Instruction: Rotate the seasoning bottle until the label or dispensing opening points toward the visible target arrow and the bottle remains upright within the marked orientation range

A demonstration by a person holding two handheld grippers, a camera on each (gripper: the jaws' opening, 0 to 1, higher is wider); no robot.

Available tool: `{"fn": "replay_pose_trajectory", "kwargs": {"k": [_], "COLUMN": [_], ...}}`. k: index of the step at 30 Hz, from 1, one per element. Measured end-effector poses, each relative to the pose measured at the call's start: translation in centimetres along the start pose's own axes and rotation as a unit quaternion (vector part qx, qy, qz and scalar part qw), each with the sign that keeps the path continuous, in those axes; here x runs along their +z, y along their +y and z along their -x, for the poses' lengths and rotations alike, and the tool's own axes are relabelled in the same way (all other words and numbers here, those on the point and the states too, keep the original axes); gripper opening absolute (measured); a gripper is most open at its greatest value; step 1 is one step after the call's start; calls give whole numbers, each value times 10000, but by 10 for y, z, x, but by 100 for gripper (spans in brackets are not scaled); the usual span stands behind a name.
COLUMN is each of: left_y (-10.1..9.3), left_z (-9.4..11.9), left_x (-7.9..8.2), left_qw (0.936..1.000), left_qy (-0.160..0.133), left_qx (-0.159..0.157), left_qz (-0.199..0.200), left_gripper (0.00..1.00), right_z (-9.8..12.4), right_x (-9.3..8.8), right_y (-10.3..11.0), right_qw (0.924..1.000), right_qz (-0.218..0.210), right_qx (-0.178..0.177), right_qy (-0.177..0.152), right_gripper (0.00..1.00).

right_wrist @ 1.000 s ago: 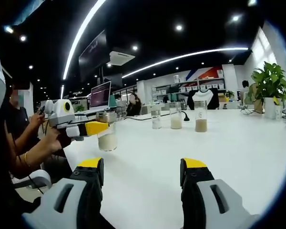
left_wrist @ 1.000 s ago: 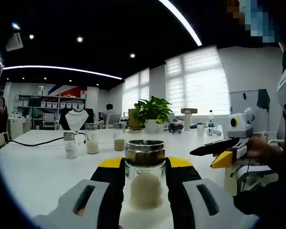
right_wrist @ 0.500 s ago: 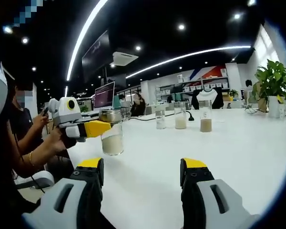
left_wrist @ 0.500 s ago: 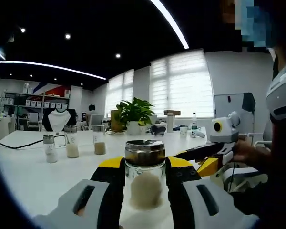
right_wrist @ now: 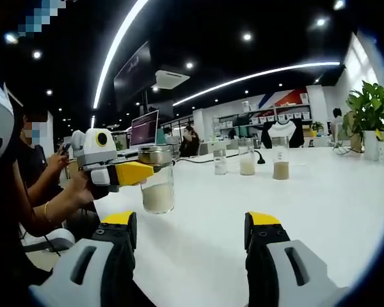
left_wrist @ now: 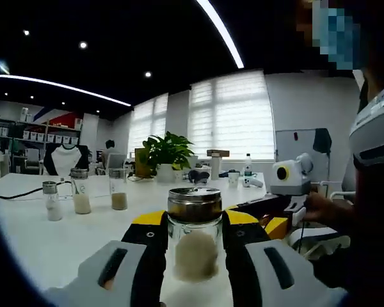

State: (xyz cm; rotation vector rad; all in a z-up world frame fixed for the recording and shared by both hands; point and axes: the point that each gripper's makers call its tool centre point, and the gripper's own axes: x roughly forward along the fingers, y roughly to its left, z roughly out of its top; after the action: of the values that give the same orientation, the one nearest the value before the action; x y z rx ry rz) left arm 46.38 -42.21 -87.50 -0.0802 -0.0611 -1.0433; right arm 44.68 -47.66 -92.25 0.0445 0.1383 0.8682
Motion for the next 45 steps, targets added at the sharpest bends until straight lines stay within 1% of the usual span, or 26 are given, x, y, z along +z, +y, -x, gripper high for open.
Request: {"fn": "replay_pose_trajectory", "kwargs": {"k": [4,8,16,21,30,38,41,43,45], "left_y": [-2,-8,-21,-29,-36,-42,-45,-46,-47], "left_z": [-4,-7,-12,-15,-18,-21,-22,-23,-24], "left_x": [3,7,10,8,1,-3,-4,-5,-6], "left_qw": [10000,9997,9982,9965,9944,9934,9924,9922,9920], "left_qy": [-40,-97,-173,-175,-91,-48,-52,-42,-23], "left_qx": [-67,-223,-570,-800,-1018,-1109,-1174,-1195,-1219], "left_qz": [-22,-9,86,177,271,289,353,354,339], "left_gripper": [35,35,35,35,35,35,35,35,35], "right_z": [-4,-5,-7,-7,-9,-10,-10,-10,-10], "right_x": [-3,-6,-5,-3,-1,2,3,5,6], "right_y": [4,7,11,14,22,28,30,31,32], "right_qw": [9999,9996,9997,9996,9991,9986,9983,9984,9981], "right_qz": [69,125,129,145,181,177,181,235,242], "right_qx": [70,134,172,222,376,501,548,503,541], "right_qy": [102,195,146,122,57,-34,-61,-135,-159], "right_gripper": [74,78,78,78,73,64,60,57,54]}}
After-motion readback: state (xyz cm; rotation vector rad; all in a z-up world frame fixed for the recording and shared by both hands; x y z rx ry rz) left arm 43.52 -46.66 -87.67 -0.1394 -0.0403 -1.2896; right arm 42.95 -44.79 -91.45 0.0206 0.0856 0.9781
